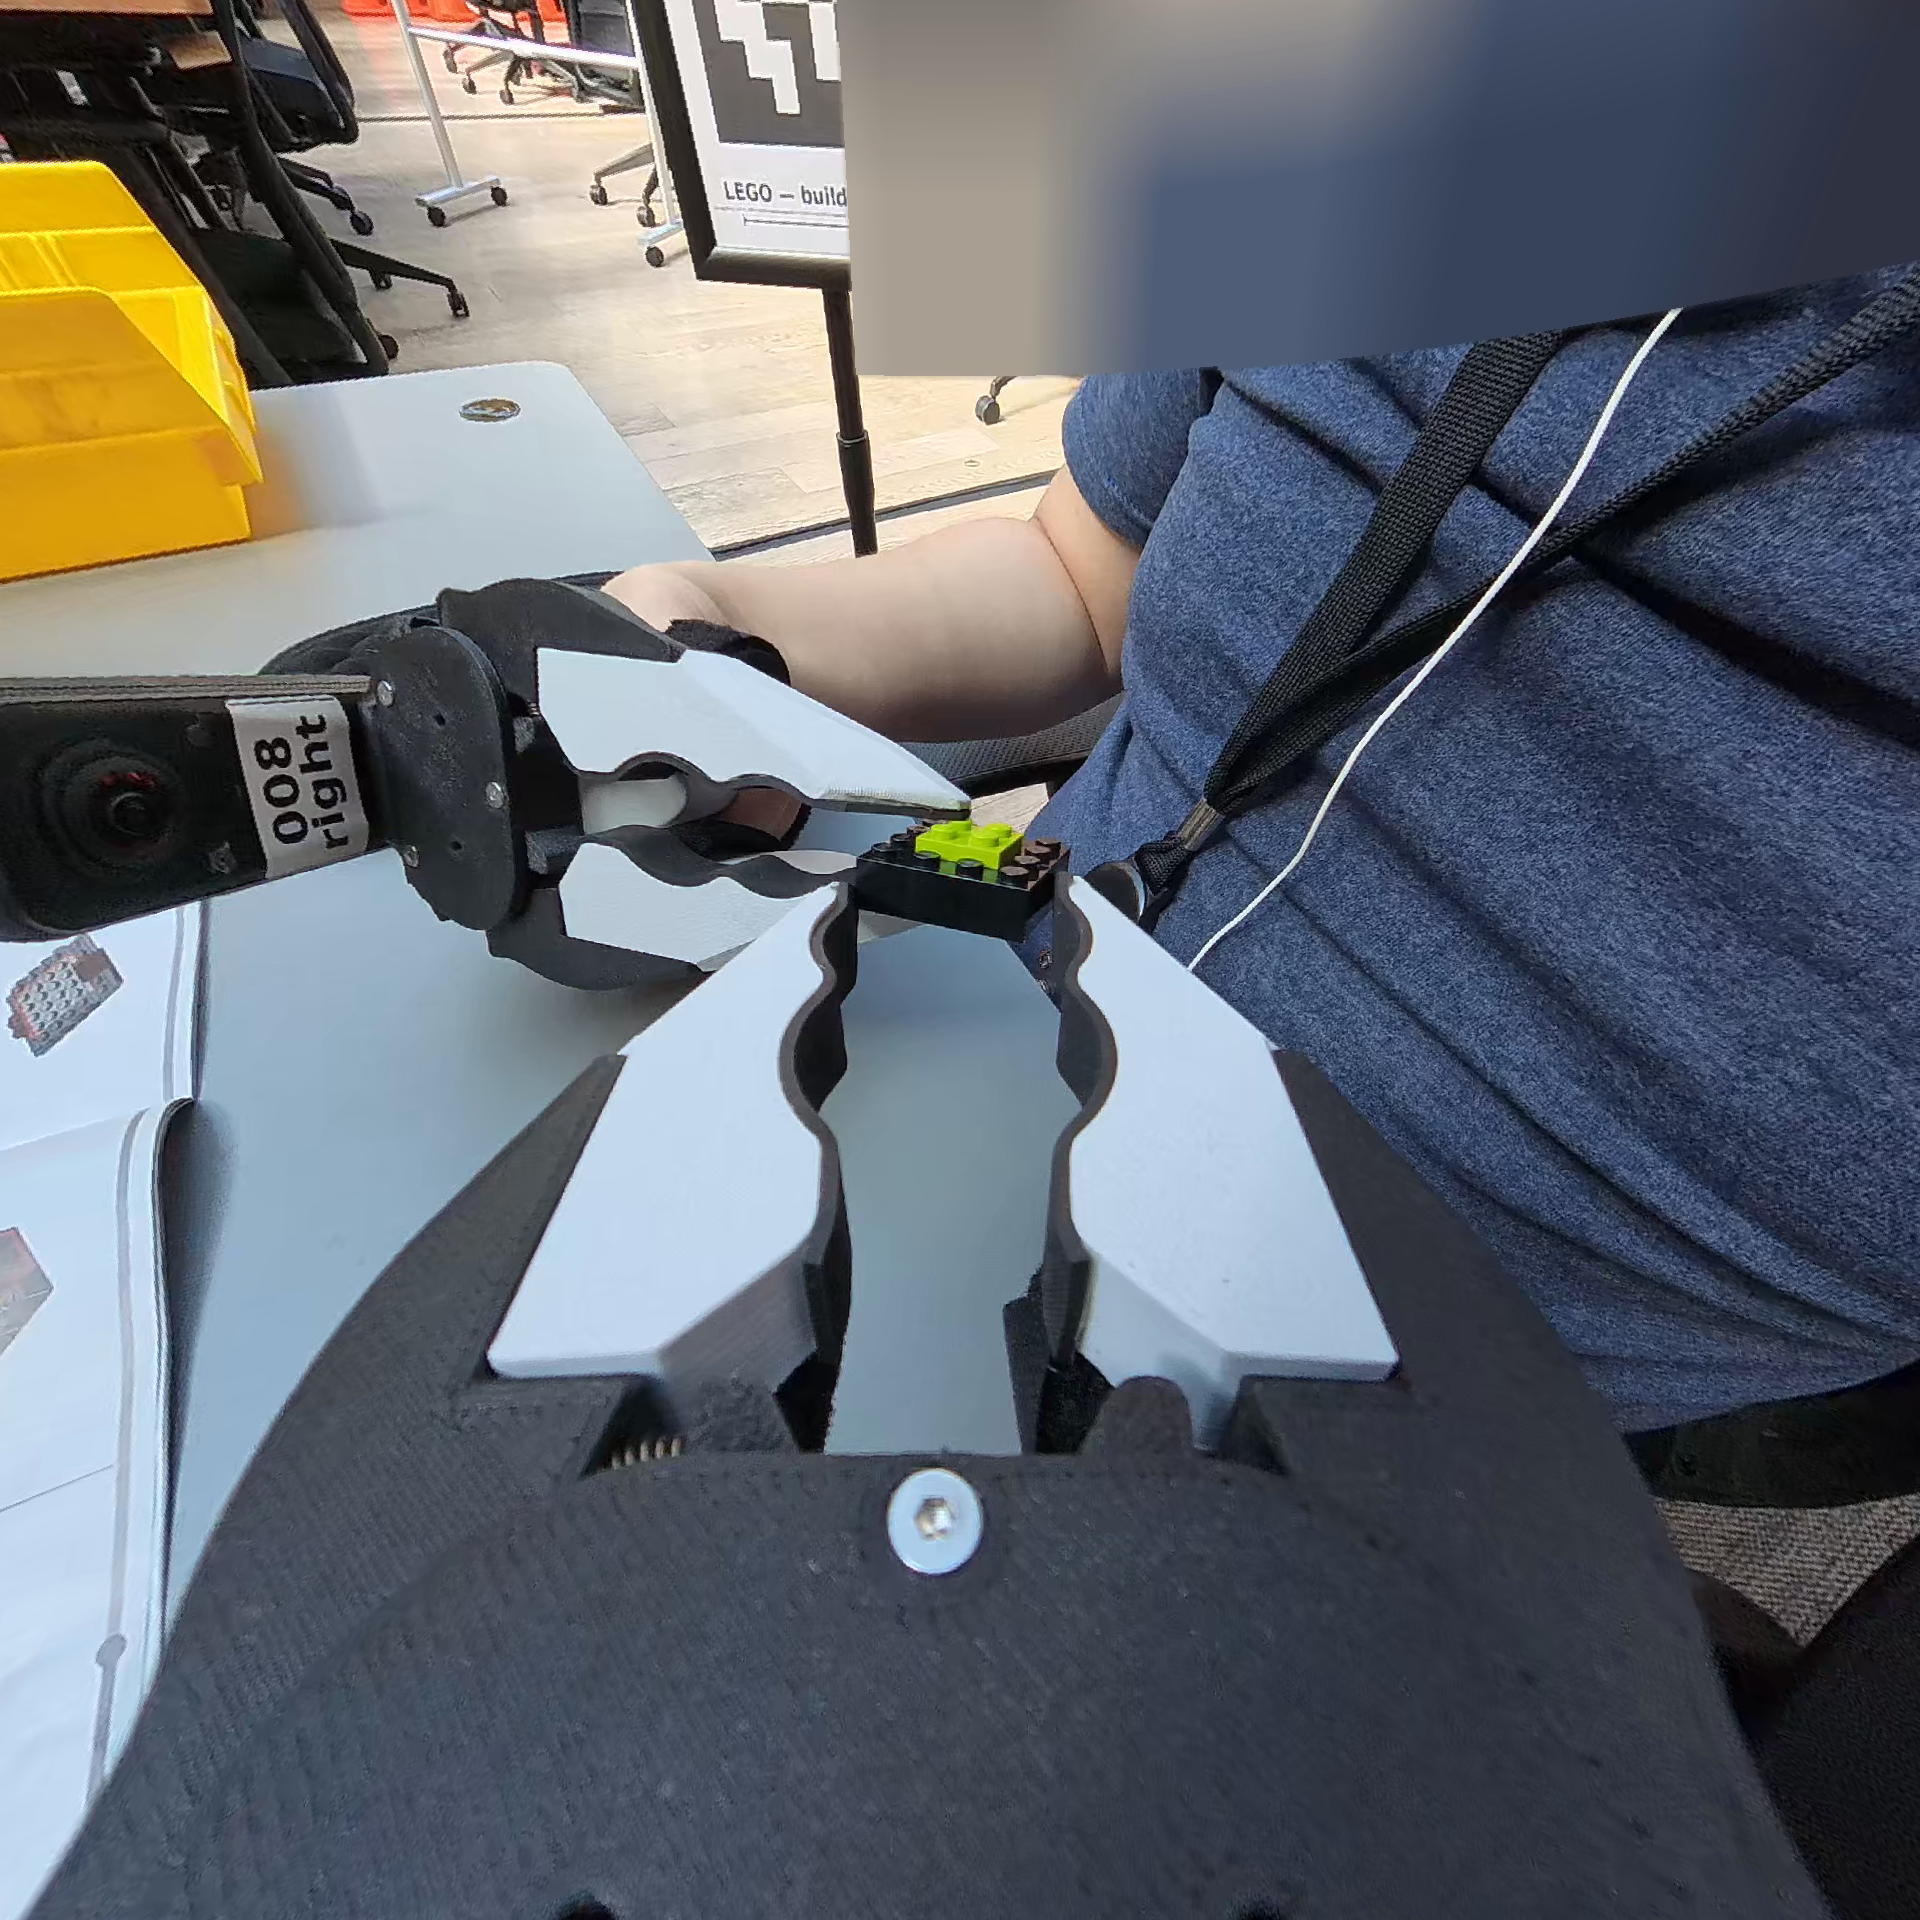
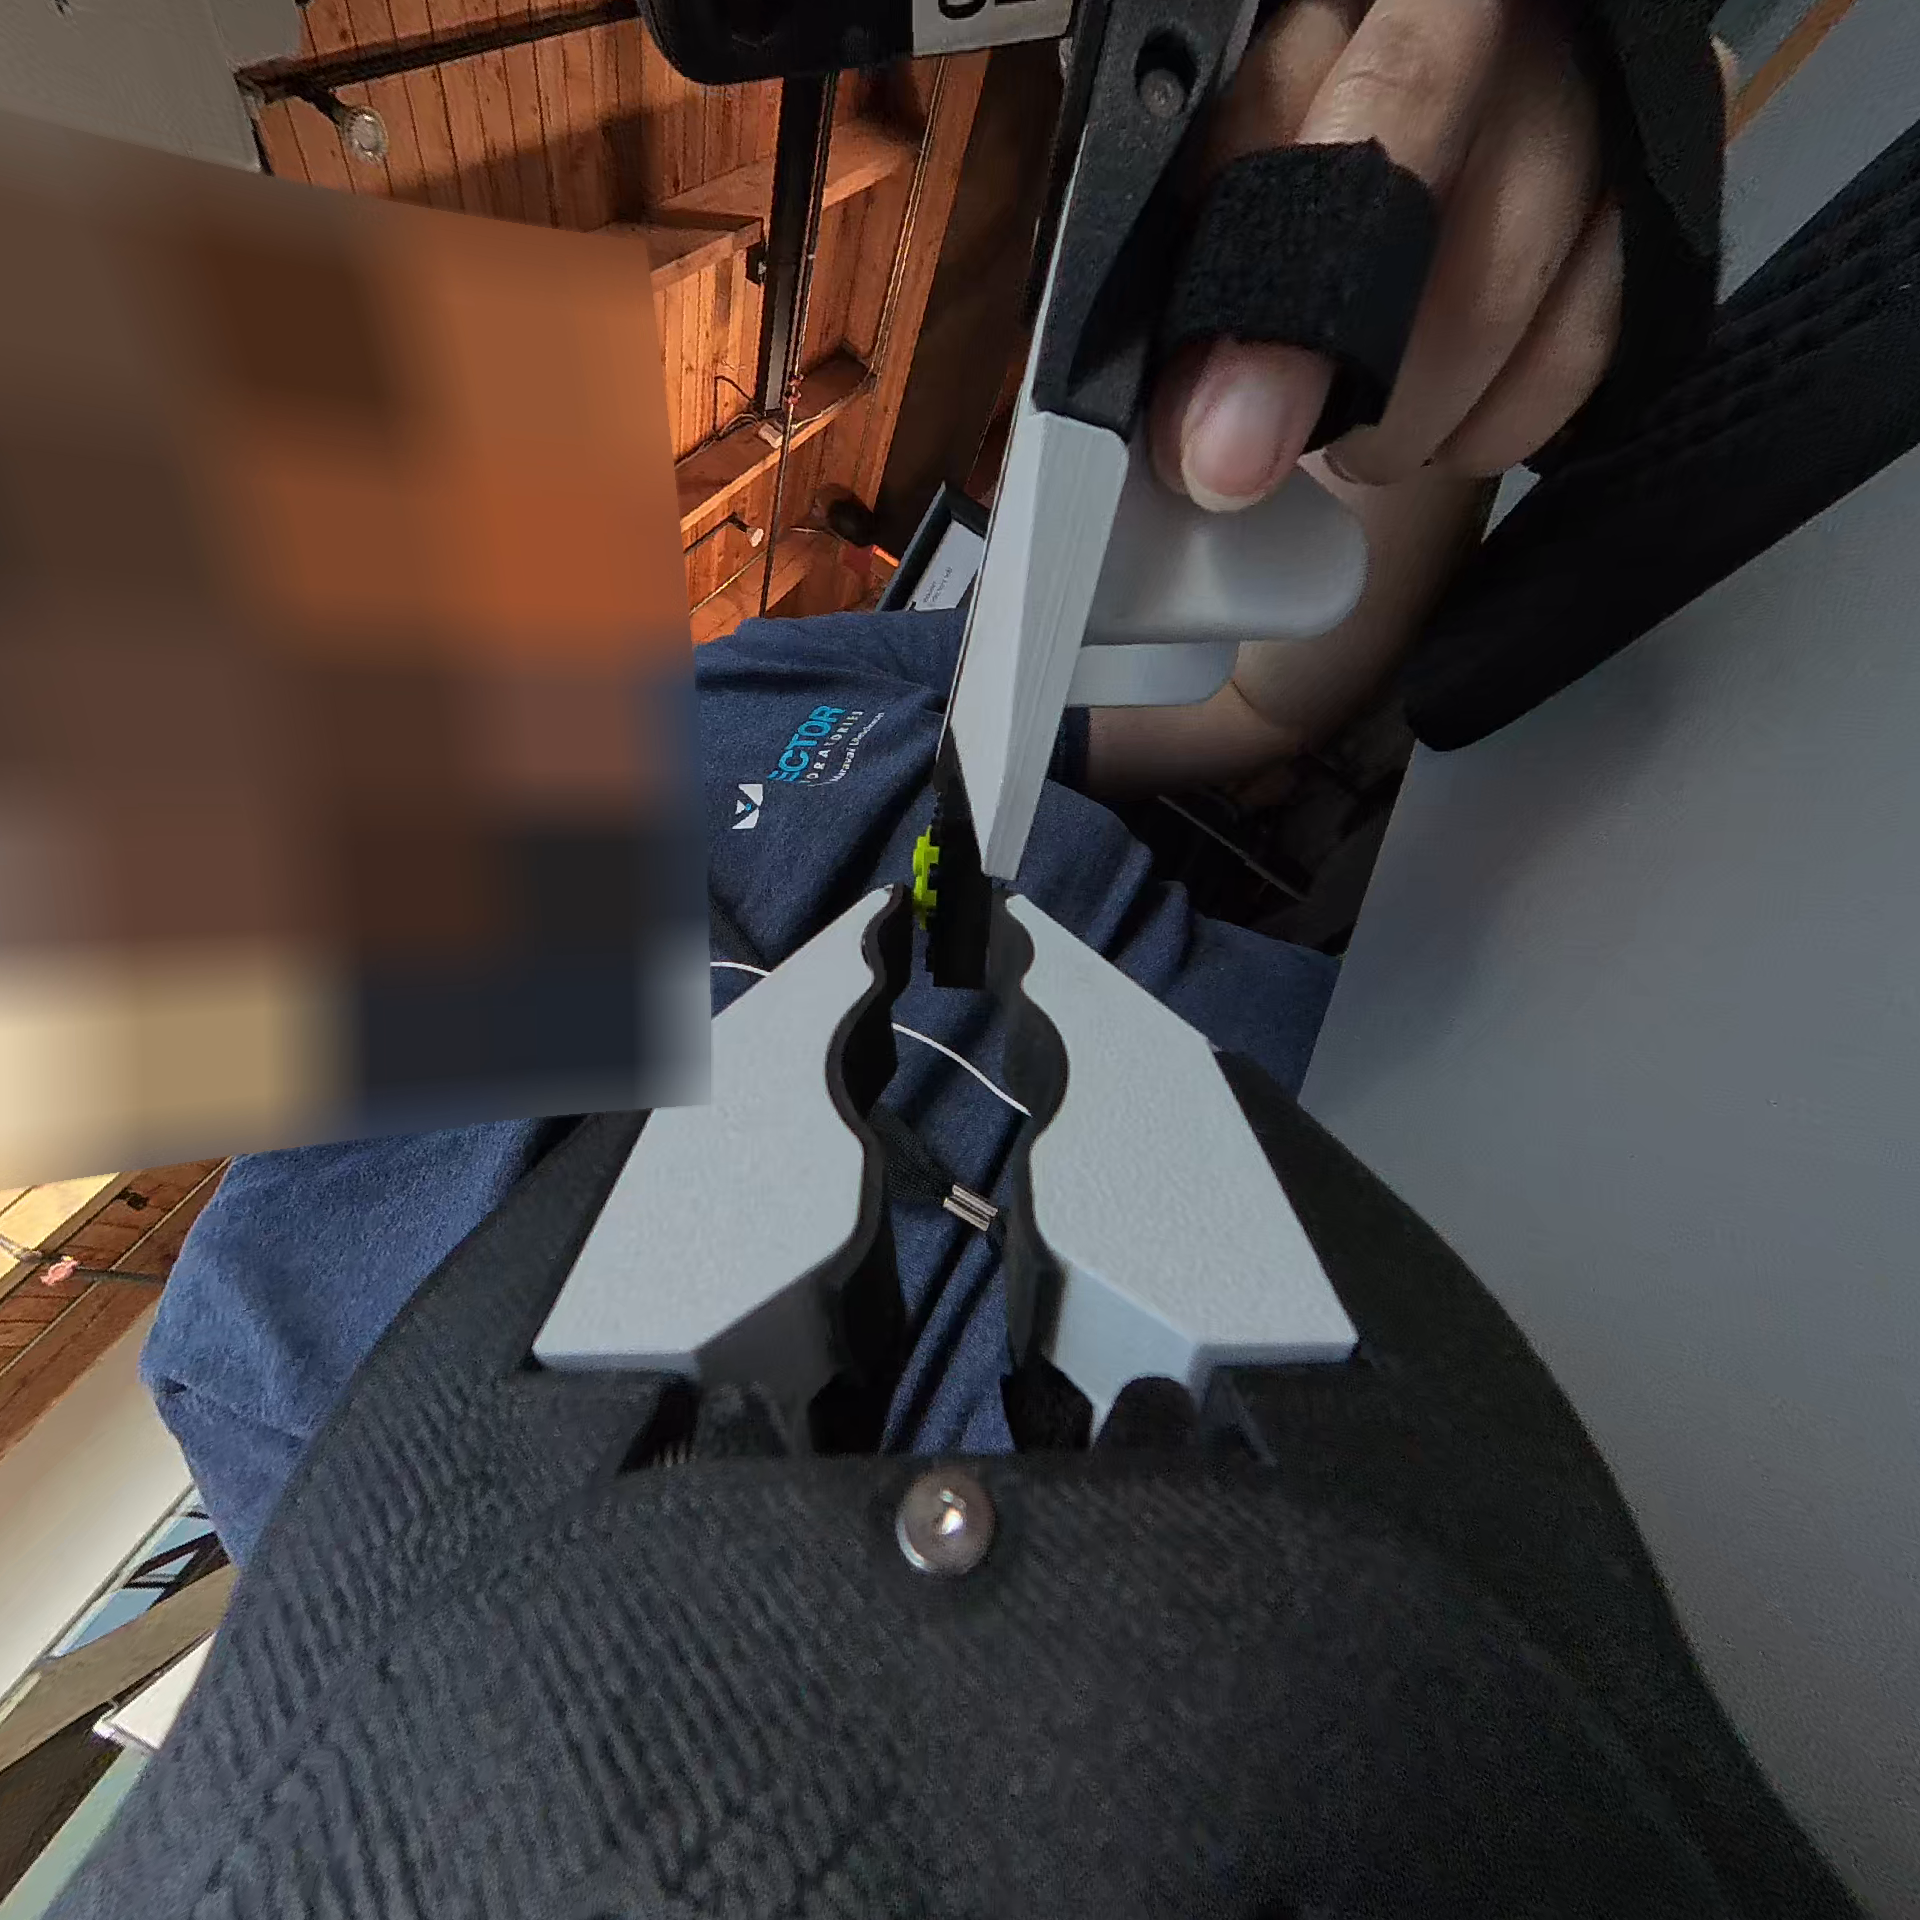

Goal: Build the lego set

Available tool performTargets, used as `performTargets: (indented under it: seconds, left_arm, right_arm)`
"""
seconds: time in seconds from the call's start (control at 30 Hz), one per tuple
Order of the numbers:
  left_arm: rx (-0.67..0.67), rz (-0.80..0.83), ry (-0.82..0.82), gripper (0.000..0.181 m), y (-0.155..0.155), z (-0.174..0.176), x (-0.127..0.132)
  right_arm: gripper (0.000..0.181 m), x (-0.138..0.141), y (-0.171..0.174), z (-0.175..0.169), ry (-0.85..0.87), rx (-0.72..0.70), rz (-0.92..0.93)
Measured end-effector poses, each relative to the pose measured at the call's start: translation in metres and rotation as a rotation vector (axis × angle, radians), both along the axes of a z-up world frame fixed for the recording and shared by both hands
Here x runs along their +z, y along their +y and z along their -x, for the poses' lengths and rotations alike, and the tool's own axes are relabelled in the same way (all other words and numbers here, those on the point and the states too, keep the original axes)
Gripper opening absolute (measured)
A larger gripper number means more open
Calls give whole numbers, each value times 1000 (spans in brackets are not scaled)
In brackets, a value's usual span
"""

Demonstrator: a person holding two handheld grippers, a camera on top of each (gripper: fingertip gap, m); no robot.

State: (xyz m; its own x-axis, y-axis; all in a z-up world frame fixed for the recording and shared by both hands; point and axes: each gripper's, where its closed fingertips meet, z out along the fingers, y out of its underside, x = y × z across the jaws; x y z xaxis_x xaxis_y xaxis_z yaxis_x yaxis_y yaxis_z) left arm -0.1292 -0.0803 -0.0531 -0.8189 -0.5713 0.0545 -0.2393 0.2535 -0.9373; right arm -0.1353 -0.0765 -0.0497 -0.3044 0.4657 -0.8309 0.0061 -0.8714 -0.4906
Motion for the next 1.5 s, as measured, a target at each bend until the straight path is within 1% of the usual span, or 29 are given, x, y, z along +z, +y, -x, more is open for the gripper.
performTargets:
  seconds: [0.17, 0.3, 0.4, 0.5, 0.6, 0.67, 0.7, 0.77, 0.83, 0.93, 0.97, 1.03, 1.07, 1.2, 1.3, 1.4, 1.5]
  left_arm:
    - [-25, 37, 12, 34, -2, 1, 5]
    - [-25, 15, 46, 37, -4, -2, -2]
    - [-32, -7, 35, 35, -6, -2, -5]
    - [6, -32, 10, 34, -1, -4, -6]
    - [73, -11, -26, 34, 8, -6, -2]
    - [132, 19, -47, 34, 15, -7, 1]
    - [164, 36, -60, 34, 20, -7, 2]
    - [247, 60, -108, 34, 30, -11, 6]
    - [317, 73, -159, 35, 39, -11, 11]
    - [398, 59, -213, 35, 48, -9, 16]
    - [424, 50, -222, 35, 51, -9, 17]
    - [456, 37, -236, 35, 54, -9, 18]
    - [460, 31, -241, 35, 54, -8, 18]
    - [481, 10, -253, 35, 55, -12, 15]
    - [481, 13, -253, 35, 54, -14, 14]
    - [477, 11, -247, 35, 51, -15, 12]
    - [485, 22, -243, 35, 51, -17, 11]
  right_arm:
    - [13, 0, -4, 0, 1, 9, -9]
    - [13, -4, -3, -1, -21, -5, 0]
    - [13, -6, -4, -1, -29, -7, -4]
    - [14, -7, 3, -4, -39, -67, -32]
    - [20, -5, 14, -9, -59, -179, -105]
    - [38, -7, 25, -11, -111, -286, -197]
    - [47, -7, 29, -12, -137, -337, -254]
    - [52, -1, 35, -15, -173, -442, -396]
    - [62, 12, 39, -19, -191, -580, -593]
    - [63, 29, 42, -28, -261, -826, -912]
    - [62, 30, 42, -30, -293, -888, -985]
    - [58, 23, 47, -32, -386, -956, -1035]
    - [58, 19, 48, -29, -411, -958, -1037]
    - [46, 15, 48, -22, -452, -956, -1065]
    - [47, 8, 51, -20, -496, -944, -1065]
    - [45, 8, 51, -21, -501, -951, -1072]
    - [36, 8, 50, -21, -493, -940, -1062]
